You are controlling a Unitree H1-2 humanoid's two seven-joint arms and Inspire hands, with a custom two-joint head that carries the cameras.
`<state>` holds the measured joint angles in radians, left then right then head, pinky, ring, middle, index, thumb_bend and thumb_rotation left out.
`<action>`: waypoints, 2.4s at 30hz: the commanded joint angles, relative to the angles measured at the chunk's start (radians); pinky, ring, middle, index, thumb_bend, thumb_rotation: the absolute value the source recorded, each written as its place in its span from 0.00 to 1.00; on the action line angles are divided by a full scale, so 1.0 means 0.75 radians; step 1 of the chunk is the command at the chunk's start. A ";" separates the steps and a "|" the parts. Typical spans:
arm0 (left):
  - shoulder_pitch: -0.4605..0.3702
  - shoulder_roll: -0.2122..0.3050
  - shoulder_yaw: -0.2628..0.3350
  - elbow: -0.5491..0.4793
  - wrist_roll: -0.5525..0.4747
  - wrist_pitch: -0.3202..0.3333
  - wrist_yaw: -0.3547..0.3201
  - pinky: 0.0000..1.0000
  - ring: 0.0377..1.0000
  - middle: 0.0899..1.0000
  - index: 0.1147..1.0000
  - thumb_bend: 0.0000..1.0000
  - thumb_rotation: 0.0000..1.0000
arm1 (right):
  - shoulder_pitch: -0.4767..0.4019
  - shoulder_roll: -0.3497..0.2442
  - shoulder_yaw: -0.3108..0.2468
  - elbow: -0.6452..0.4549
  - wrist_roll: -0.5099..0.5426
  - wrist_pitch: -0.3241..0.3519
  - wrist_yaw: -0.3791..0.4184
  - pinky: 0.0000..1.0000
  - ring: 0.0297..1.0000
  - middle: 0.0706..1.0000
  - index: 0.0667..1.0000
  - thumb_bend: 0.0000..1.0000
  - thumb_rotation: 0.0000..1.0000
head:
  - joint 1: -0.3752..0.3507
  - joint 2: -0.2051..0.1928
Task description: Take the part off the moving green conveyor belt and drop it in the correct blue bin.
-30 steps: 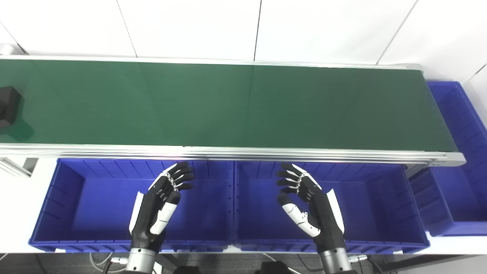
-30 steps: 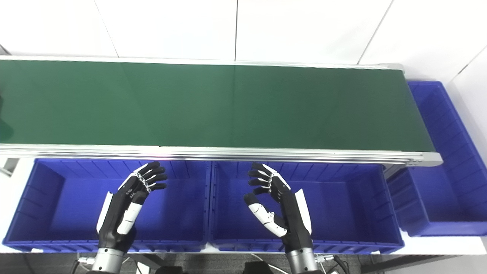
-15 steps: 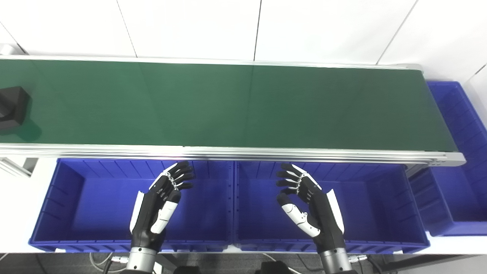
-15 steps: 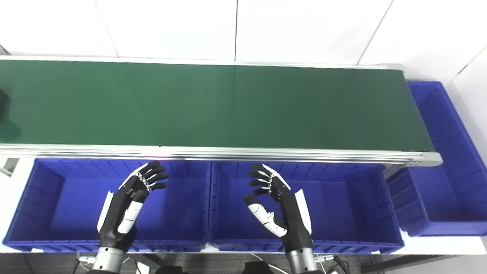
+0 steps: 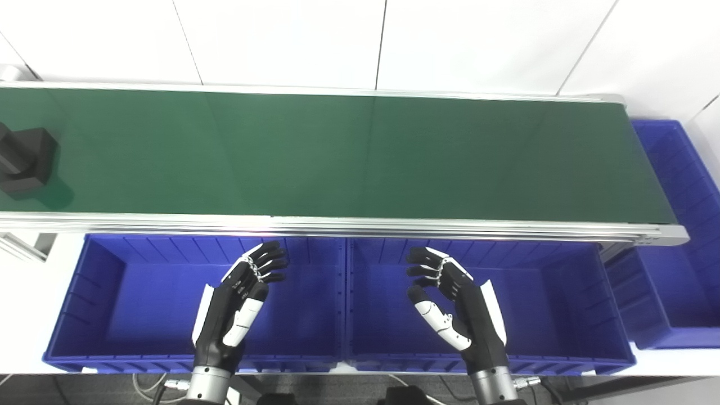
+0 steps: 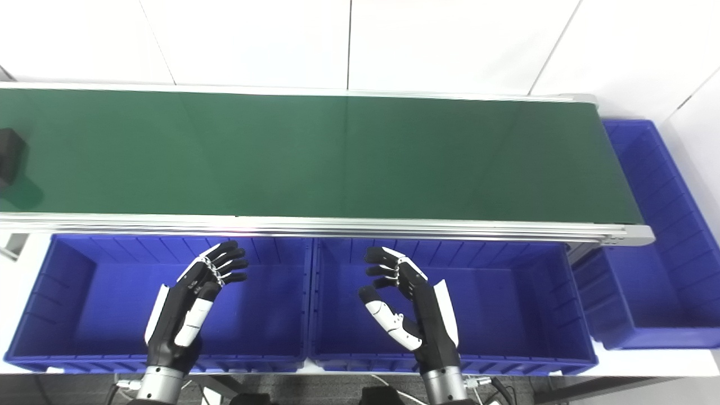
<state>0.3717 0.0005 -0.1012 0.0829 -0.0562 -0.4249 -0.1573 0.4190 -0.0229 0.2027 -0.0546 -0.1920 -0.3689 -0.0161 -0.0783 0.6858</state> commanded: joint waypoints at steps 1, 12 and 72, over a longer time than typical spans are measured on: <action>-0.010 0.003 0.002 -0.012 0.003 -0.060 -0.012 0.68 0.73 0.75 0.76 0.63 0.77 | -0.004 0.015 -0.001 -0.021 -0.008 -0.042 -0.011 0.61 0.69 0.72 0.72 0.43 0.59 | 0.001 0.000; -0.019 -0.001 0.028 0.026 -0.005 -0.060 -0.032 0.67 0.71 0.74 0.75 0.63 0.74 | -0.019 0.026 0.006 0.050 -0.032 -0.095 -0.031 0.62 0.70 0.72 0.70 0.40 0.58 | 0.040 -0.094; -0.130 -0.034 -0.333 0.191 0.249 -0.060 0.426 0.60 0.66 0.68 0.68 0.71 0.58 | -0.033 -0.208 -0.157 -0.141 0.172 -0.115 0.082 0.55 0.66 0.71 0.75 0.22 0.34 | 0.806 -0.261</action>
<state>0.2936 -0.0128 -0.3406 0.2323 0.1216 -0.4285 0.1388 0.3980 -0.1578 0.1036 -0.1232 -0.0599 -0.4125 0.0398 0.5258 0.4894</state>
